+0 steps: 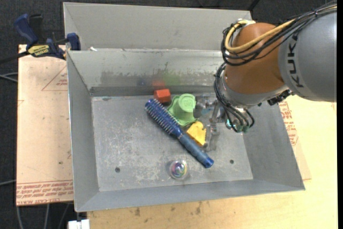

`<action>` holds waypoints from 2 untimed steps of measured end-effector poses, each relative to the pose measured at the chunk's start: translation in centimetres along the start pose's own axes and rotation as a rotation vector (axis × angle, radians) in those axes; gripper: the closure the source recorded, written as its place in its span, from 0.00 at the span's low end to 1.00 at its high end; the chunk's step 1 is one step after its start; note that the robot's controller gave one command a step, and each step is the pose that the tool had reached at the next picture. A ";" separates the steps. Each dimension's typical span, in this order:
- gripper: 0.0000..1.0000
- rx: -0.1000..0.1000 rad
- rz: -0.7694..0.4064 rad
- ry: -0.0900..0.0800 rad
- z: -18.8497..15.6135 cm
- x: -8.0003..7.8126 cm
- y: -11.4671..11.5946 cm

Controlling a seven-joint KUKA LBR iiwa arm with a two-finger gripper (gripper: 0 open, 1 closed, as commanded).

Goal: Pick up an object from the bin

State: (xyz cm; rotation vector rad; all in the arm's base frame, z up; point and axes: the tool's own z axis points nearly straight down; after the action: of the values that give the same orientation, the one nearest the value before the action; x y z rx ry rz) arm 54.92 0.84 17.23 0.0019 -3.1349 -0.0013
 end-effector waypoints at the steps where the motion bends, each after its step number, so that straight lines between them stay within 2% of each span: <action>1: 0.00 -0.002 -0.042 -0.032 7.0 -5.5 2.3; 2: 0.00 -0.002 -0.029 -0.016 9.8 -4.4 4.2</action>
Offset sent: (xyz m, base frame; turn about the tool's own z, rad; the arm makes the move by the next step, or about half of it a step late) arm 0.0595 0.0256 -0.1013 -0.0464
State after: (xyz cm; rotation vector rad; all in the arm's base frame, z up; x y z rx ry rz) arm 59.27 5.03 7.40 0.0481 -3.1508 -0.0047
